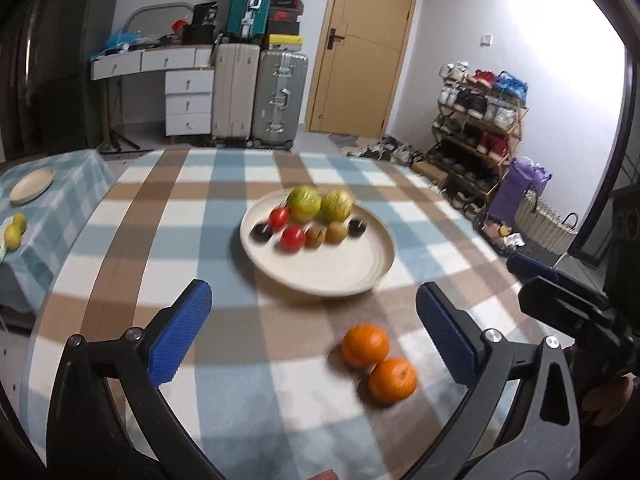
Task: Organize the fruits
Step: 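Raise both tools away from the plate, then close the right tool on an orange while the left tool reaches the other orange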
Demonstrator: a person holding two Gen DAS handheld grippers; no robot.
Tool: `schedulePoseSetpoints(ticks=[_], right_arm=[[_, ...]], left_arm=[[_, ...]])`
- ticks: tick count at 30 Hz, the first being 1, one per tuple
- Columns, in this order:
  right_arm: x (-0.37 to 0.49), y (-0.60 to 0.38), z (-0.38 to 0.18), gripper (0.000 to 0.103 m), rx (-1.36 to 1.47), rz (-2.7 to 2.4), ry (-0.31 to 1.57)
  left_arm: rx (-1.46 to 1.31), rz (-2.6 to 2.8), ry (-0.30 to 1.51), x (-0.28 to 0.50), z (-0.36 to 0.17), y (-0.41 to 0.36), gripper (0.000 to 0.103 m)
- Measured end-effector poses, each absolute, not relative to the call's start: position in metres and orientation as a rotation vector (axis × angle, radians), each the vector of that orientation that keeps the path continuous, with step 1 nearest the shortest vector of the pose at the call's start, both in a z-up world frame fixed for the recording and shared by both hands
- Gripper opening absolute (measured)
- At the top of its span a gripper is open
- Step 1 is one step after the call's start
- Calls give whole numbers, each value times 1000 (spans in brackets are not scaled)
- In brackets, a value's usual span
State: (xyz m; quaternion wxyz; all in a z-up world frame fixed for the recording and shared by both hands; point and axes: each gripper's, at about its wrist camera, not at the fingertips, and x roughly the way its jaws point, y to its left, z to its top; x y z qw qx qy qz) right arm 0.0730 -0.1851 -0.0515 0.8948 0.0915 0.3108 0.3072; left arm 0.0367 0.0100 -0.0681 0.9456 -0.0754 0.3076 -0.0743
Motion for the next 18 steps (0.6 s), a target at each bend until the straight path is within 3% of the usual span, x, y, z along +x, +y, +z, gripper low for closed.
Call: schedulePoseSetpoints(ticks=[15,18], right_arm=[[69,-151,-128,102,150,664,926],[73,-145,-135,97,145,677,962]], left_arm=[[-228,-129,733,23,-124,40,102],[-234,-129,738,28,-124,41,102]])
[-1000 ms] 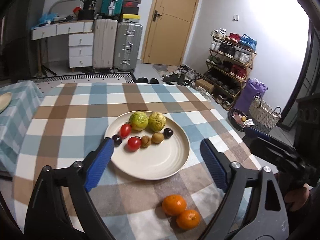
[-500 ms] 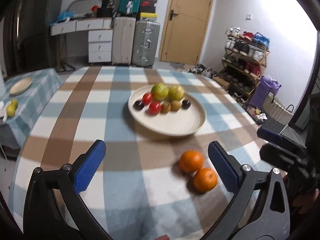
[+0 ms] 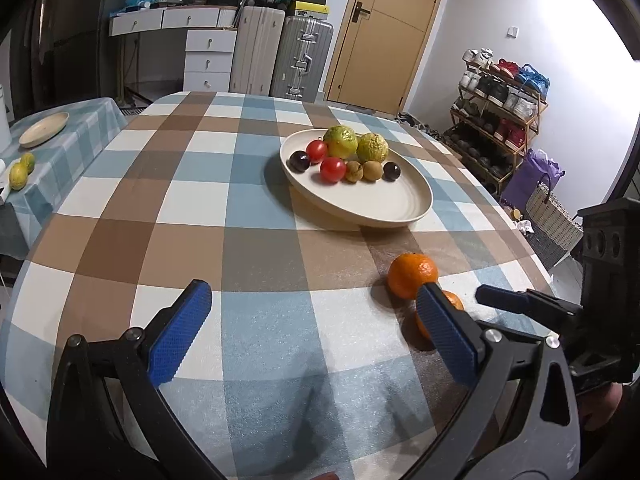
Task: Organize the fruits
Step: 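Close the right tool on an orange while the left tool reaches the other orange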
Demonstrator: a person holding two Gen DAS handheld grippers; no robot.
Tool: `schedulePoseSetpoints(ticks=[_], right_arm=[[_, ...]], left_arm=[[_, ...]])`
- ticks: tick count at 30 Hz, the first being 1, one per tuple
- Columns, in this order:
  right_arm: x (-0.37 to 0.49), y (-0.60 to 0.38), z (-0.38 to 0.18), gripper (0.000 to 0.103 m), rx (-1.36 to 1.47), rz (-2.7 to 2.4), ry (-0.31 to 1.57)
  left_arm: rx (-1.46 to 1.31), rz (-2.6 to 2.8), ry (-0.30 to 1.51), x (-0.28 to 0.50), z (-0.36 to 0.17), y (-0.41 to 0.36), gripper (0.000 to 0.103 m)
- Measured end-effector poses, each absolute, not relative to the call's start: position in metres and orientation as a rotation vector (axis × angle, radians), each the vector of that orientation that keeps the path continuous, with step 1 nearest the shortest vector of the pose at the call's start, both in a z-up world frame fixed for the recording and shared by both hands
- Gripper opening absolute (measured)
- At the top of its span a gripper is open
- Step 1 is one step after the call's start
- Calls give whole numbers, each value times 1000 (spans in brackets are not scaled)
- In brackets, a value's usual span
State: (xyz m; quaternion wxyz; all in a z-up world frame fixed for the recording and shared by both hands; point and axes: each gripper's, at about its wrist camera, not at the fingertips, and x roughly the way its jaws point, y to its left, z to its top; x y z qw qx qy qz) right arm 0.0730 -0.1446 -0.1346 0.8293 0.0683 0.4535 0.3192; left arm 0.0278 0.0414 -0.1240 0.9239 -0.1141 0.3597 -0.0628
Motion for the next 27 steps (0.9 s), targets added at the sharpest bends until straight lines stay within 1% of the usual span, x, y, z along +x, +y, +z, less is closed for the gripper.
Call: schedulePoseSetpoints(ticks=[1,2,4,8,10,12,14,20,27], right_arm=[[73,-143,-135,94,144,682,966],[74,-140,-136,88,140,689,971],[75,-136,-137,85,123,684,981],[77,-130,-140,75,88,683,986],[77,-129,-140,67,78,676,986],[79,-129,-142,49,78,679,998],[81,-129,-146,42,73,677,1018],[78,-140,-142,41,100,695,1004],[73,-170,-136,41,165,673,979]], left_arm=[[-239,-132,740,29,-125,42,102],[-242,-137,742,30,-125,42,102],[-250,-153,752,33,-126,42,102],[-239,-165,764,38,-125,39,102],[-232,-165,763,40,-125,38,102],[-230,-167,767,43,-125,37,102],[-230,-168,777,47,-125,35,102],[-226,-191,794,60,-123,28,102],[-196,-248,861,78,-130,2,102]])
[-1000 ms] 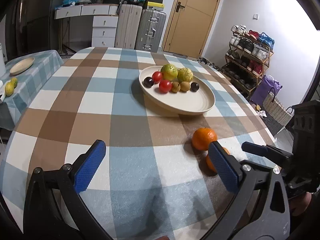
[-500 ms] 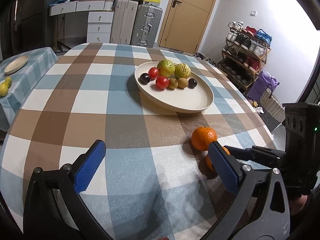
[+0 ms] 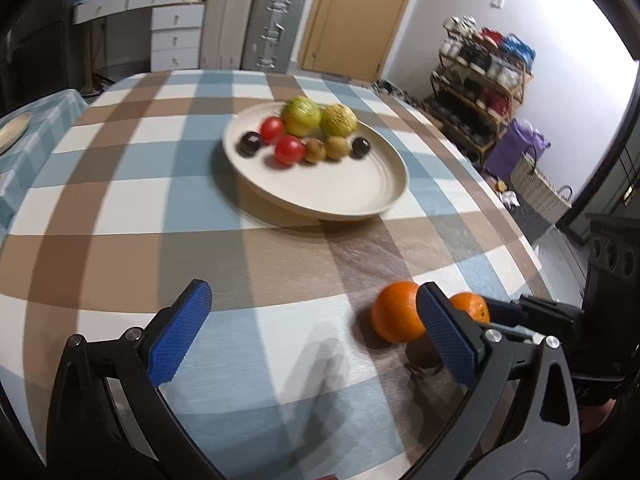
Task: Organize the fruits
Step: 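Close the right tool on an orange while the left tool reaches the other orange, then close the left tool on the second orange and lift it, then carry both oranges over the plate and lower them onto it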
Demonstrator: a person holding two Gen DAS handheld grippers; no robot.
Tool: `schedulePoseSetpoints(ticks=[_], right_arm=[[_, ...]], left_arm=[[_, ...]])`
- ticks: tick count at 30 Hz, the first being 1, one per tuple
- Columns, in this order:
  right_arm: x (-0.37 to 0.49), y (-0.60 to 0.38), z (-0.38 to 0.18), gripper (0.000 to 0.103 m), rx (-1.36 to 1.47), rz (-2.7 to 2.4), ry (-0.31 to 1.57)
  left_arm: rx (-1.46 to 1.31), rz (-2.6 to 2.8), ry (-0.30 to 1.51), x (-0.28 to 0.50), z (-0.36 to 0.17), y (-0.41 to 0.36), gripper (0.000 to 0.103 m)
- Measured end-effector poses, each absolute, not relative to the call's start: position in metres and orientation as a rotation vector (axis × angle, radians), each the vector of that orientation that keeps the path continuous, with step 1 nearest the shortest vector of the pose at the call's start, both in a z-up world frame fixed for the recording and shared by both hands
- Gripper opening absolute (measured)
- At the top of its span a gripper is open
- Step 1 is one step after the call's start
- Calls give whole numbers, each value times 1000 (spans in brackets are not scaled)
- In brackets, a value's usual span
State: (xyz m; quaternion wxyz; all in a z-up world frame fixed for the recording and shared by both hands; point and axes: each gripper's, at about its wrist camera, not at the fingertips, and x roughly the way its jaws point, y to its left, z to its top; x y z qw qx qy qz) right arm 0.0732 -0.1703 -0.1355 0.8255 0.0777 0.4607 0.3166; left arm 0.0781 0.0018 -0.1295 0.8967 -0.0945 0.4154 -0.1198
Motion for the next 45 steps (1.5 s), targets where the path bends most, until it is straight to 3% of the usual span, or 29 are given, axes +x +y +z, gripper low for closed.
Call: schedulePoseSetpoints(ticks=[23,30,33,37,39,41,45], right_arm=[[59,-248,-126,41,248,522,888],[53,-258,-125,41,255,489,883],[54,-259,-124,41,258,483,880],[55,-258,-122,41,254,487,874],[55,-256,-122,41,249,486,874],[56,-255,-122,41,245,486,879],[57,-252,-122,41,236,481,884]], left_arm=[[-60,-335,944,104,-148,-55,102],[4,-364,920,102,-147,-68,97],[19,-386,921,100,-147,-72,90],[46,-404,941,100,-150,-76,67],[49,-407,952,99,-151,-76,60],[60,-392,972,100,-153,-75,38],[42,-411,972,100,-155,-71,38]])
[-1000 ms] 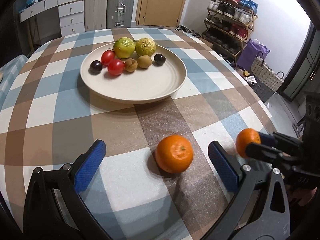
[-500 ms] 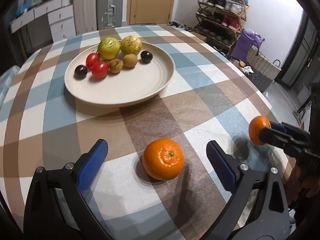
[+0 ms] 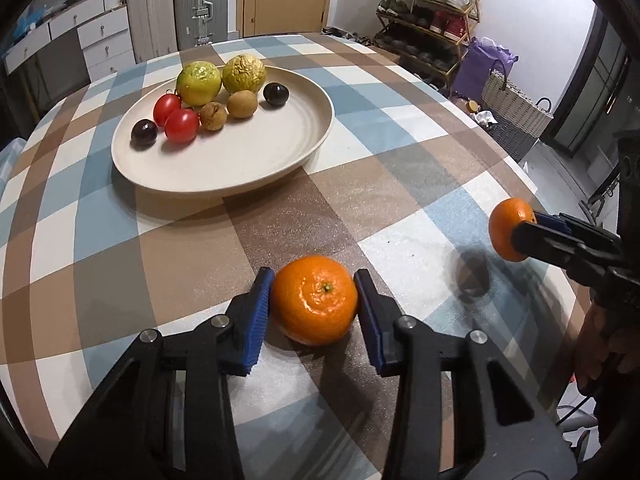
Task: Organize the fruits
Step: 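Carry both oranges over the plate and lower them onto it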
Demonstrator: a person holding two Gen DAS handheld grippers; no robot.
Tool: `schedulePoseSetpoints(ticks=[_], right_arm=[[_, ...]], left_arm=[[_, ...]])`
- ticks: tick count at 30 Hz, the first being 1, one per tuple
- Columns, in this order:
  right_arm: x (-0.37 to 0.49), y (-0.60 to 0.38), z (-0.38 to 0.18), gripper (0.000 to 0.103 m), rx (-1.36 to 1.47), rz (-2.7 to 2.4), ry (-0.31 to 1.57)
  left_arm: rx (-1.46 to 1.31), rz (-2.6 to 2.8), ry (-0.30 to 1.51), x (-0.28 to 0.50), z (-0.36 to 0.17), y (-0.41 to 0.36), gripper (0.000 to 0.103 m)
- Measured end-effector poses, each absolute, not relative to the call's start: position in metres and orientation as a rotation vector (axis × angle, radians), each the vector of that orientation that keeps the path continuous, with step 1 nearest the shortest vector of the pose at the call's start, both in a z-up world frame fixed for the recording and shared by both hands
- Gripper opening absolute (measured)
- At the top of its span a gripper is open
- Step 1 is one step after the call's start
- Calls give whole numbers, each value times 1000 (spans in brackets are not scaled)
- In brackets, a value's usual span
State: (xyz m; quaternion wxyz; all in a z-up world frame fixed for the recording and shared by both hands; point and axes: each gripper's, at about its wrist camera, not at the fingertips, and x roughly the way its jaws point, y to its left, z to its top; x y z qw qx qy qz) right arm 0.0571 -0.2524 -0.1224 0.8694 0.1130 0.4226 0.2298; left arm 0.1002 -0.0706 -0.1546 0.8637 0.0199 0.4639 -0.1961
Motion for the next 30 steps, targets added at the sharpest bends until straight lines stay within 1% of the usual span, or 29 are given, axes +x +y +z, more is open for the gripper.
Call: schedulePoseSetpoints(ticks=[5,14,20,30], right_arm=[[61,-255,-123,41,284,475,896],[76,-240,-119,41,261,477,904],[101,-219,-118,41,271,517,909],[153,-171,-115,41,288,628,919]], left_arm=[[19,-419,971,101,-155,-65,38],[-66,-431,950,111,-139,-42,38],[-98,-399,927,127,-125,-19,38],[-179,-338,896,160,-117,25,38]])
